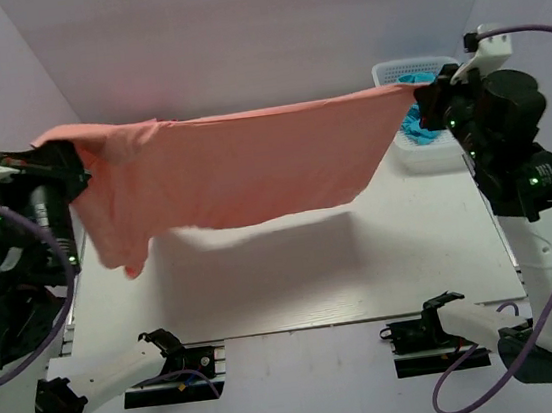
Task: Fold and stack the t-shirts
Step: Flatten out the tshirt
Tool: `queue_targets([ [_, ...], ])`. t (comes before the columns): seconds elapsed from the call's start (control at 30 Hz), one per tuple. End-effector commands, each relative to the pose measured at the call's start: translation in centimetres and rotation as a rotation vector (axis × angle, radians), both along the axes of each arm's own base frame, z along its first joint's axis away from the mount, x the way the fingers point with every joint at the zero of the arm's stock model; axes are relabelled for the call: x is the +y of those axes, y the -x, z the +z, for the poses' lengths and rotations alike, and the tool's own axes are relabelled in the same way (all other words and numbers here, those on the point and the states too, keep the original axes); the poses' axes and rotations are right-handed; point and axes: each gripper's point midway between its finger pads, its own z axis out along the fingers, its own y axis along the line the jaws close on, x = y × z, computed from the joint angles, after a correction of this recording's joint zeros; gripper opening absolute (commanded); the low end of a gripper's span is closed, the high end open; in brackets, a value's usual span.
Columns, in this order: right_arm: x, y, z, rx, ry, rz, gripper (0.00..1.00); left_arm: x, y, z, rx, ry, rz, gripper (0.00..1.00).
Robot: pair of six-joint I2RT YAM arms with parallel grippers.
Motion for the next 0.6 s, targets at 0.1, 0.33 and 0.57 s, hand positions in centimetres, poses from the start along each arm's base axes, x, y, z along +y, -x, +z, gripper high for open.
queue_targets([
  [0.1, -2.8, 3.4, 9.5, -0.268, 0.089, -0.064, 0.00, 1.0, 3.3, 8.0, -0.229, -0.024, -0.106, 0.00],
  [0.33, -4.9, 10.6, 15.8, -0.485, 0.087, -0.083, 0.00, -0.9, 7.6, 11.6, -0.385, -0.061, -0.361, 0.00],
  [0.57, -6.0, 17.3, 17.6, -0.615, 0.049, -0.063, 0.00, -1.1, 11.5, 12.0, -0.477, -0.026, -0.520, 0.00],
])
